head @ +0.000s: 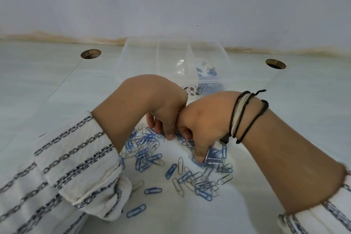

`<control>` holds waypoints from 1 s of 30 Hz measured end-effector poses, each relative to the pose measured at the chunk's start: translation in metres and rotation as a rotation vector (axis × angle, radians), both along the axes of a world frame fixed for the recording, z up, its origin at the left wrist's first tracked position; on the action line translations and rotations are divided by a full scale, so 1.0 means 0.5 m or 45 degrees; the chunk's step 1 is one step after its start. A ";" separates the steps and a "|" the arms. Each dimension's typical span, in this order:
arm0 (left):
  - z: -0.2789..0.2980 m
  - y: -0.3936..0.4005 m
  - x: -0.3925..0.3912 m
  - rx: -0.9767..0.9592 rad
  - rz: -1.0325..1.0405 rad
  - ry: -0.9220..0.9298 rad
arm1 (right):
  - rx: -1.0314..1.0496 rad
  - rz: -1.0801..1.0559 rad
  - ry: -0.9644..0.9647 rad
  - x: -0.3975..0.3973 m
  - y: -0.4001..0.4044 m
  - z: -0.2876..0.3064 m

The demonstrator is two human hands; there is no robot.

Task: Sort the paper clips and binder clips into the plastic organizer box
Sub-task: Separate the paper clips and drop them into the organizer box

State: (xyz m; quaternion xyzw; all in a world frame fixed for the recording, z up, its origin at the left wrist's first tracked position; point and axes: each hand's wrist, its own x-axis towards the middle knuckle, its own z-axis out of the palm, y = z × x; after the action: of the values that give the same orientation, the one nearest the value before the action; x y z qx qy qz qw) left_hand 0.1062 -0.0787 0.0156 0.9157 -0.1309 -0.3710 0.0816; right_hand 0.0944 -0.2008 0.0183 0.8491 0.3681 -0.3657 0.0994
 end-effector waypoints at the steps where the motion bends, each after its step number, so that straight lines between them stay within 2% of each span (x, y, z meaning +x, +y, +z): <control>1: -0.001 0.001 0.001 -0.019 0.007 0.005 | 0.024 -0.016 0.010 0.001 -0.008 0.011; 8: 0.009 0.016 0.002 -0.104 -0.012 0.029 | 0.279 -0.035 -0.101 0.020 -0.020 0.016; 12: 0.059 0.048 -0.002 -0.296 0.042 -0.068 | 0.514 -0.150 -0.061 0.031 -0.045 0.056; 17: 0.121 0.089 -0.012 -0.629 0.169 -0.395 | 0.971 -0.434 -0.055 0.048 -0.104 0.121; 21: 0.101 0.065 0.011 -0.919 0.416 -0.769 | 1.456 -0.853 -0.069 0.079 -0.133 0.129; 23: 0.069 0.032 0.025 -1.184 0.650 -0.922 | 1.646 -1.041 -0.202 0.103 -0.136 0.112; 25: 0.033 -0.001 0.035 -1.400 0.845 -1.027 | 1.693 -1.119 -0.516 0.133 -0.135 0.079; 27: 0.004 -0.023 0.041 -1.491 0.890 -1.001 | 1.588 -1.103 -0.831 0.155 -0.132 0.043; 30: -0.006 -0.031 0.042 -1.452 0.818 -0.928 | 1.427 -1.041 -0.864 0.165 -0.131 0.015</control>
State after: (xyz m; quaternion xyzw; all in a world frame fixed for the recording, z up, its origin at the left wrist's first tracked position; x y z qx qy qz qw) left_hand 0.1274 -0.0944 0.0128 0.7893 -0.0479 0.1236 0.5995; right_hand 0.1768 -0.2661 0.0257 0.9066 0.1048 0.1480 -0.3810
